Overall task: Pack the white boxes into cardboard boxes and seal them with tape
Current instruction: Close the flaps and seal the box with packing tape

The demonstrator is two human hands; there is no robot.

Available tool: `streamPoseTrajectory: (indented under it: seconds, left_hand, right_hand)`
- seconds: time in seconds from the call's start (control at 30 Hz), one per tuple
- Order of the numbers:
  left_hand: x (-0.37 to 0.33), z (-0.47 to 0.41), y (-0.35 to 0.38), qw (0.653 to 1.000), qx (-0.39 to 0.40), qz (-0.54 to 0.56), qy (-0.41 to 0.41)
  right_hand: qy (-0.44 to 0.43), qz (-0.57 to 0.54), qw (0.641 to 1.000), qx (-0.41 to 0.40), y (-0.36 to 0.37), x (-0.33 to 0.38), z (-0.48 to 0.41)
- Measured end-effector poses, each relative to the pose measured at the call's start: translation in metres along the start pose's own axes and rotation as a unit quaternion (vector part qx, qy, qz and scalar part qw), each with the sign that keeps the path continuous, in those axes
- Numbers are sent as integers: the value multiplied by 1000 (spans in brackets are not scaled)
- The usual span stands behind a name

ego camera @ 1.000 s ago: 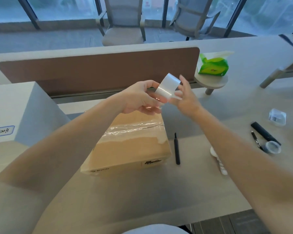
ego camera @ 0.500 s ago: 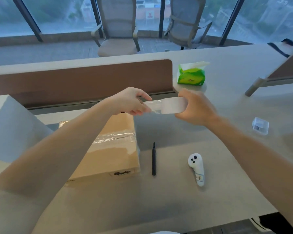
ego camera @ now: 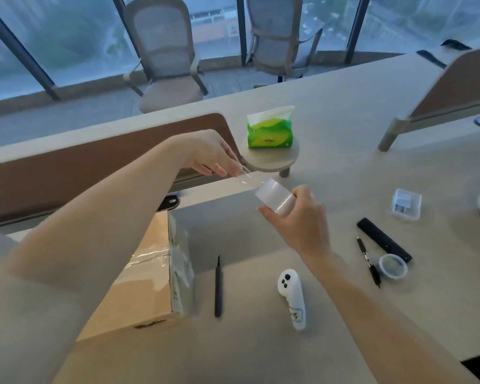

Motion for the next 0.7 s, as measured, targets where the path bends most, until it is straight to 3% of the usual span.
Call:
streamPoseTrajectory:
  seconds: [0.1,0.23,0.43,0.7]
  left_hand:
    - [-29,-22,1,997,-31,-70,30]
    - [-77,-57,13,959,-141,-224,105]
    - [-106,-116,37,921,-218,-297,125]
    - [-113,-166,69,853,-272,-399,196]
  right_hand:
    - [40,29,998,39,29,-17,7]
    - [103,41,992,62,70,-39,3]
    - [184,8,980,72,128,-83,-8]
    - [207,-57,974,73,170,-125,-13]
Point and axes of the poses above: each hand's wrist, its own z-axis away from the middle knuckle, its own y-axis out of the palm, x = y × z, the point moved 8 cm from there along -z, towards the middle knuckle, and after that the axes turned 13 degrees about -y, right-handed, at the moved point
